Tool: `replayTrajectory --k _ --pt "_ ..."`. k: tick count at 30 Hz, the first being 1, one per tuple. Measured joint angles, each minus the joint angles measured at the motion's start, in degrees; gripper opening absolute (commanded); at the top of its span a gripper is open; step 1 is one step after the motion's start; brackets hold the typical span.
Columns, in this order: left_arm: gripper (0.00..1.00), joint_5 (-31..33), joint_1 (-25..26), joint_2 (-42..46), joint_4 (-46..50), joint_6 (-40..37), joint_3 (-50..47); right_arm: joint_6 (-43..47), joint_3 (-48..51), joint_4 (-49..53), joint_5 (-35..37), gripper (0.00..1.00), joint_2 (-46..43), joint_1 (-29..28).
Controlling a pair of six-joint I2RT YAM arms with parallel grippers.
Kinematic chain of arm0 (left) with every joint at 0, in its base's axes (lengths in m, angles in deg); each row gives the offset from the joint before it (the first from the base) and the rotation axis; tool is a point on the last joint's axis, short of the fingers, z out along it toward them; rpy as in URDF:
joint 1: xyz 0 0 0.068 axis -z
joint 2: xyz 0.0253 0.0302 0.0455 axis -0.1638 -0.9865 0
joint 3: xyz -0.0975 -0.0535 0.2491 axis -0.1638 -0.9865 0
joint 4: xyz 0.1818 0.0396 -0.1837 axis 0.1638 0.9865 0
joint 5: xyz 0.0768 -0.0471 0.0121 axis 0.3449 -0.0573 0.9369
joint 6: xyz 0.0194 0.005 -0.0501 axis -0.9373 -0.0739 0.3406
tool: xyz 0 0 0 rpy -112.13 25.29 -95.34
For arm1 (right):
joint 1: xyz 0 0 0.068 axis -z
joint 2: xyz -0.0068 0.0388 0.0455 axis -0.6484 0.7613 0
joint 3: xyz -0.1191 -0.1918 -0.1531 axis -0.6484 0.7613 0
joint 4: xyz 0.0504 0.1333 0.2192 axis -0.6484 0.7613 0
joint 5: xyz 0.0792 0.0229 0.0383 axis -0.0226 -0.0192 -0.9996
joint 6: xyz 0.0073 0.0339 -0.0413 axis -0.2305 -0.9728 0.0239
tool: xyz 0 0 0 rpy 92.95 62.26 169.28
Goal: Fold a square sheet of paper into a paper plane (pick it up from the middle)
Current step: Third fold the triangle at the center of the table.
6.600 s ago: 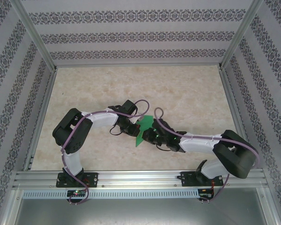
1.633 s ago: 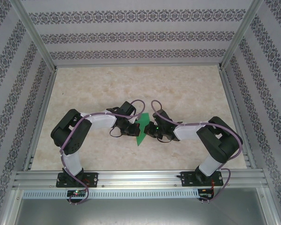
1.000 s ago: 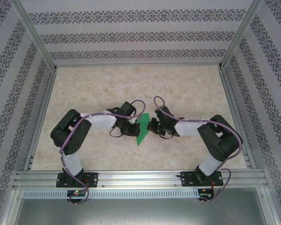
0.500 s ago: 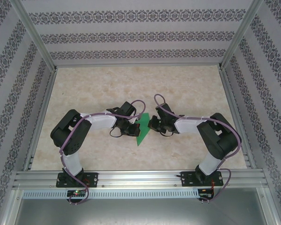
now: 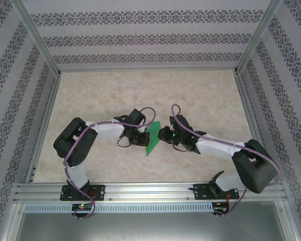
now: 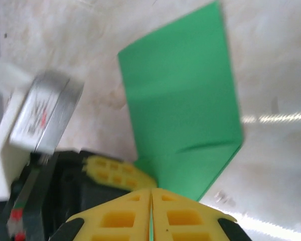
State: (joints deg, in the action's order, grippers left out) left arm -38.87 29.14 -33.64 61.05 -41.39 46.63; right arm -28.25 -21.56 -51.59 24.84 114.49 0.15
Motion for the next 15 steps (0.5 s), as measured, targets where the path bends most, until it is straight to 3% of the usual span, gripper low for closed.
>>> replayTrajectory --k 6,15 --pt "0.0 0.7 0.2 0.2 0.0 0.0 0.0 -5.5 4.0 -5.3 1.9 0.07 3.1 -7.4" --pt "0.0 0.6 0.2 0.2 0.0 0.0 0.0 -8.2 3.2 -12.9 1.9 0.06 11.0 -8.9"
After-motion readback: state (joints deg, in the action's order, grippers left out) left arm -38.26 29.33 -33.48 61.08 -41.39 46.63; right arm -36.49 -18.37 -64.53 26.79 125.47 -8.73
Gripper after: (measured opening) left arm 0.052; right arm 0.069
